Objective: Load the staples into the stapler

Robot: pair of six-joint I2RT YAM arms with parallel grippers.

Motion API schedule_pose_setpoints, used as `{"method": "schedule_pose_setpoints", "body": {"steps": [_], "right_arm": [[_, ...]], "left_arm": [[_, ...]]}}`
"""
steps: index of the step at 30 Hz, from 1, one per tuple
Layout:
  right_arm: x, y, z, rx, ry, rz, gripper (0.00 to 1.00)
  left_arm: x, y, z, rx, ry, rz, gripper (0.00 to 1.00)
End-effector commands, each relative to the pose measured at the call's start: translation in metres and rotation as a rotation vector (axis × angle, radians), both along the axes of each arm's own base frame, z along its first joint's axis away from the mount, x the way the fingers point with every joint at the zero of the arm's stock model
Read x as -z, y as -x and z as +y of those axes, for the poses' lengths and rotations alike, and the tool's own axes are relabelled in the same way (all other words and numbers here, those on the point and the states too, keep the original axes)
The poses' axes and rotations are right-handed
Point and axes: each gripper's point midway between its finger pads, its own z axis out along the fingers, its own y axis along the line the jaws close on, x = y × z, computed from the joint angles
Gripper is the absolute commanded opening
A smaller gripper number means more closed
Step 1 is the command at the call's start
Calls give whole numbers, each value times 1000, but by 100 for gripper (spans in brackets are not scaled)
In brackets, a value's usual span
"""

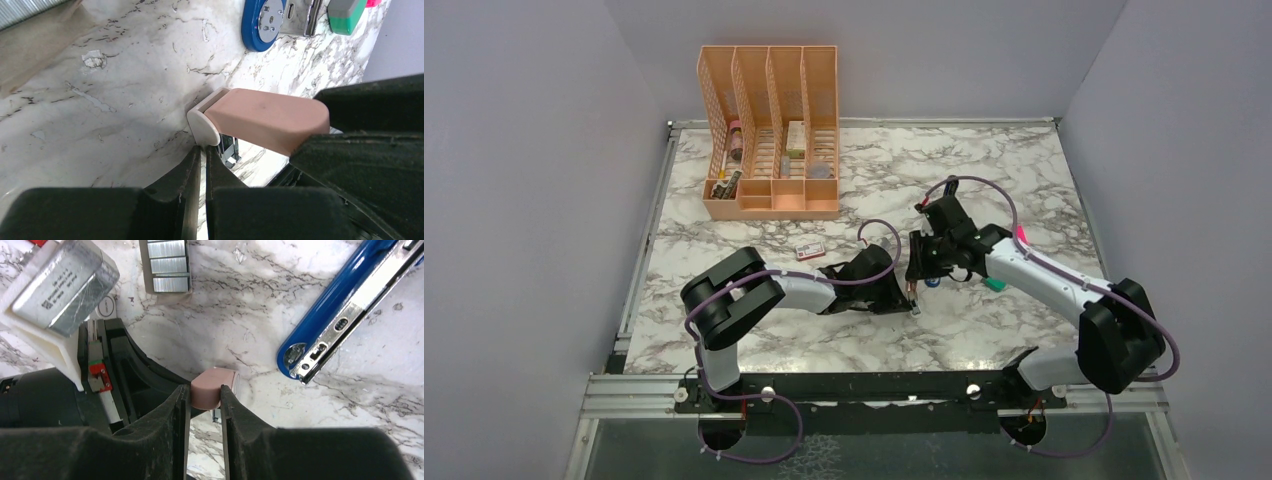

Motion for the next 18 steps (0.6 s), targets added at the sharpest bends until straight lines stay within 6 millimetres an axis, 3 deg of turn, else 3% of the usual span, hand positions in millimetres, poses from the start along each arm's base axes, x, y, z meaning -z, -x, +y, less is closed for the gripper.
{"method": "schedule_pose_setpoints", "body": {"steps": [1,6,9,18], "right_arm": [[4,26,-6,1,-17,73,30],[10,38,-10,7,-13,105,30],[15,56,-11,8,-36,150,30],[26,73,-14,14,-33,187,30]], "left_arm": [[28,-3,24,-55,-128,19,8],[28,-6,26,-59,-126,19,8],[28,-7,26,-55,-125,19,8],[29,-8,26,-53,-126,18,8]]}}
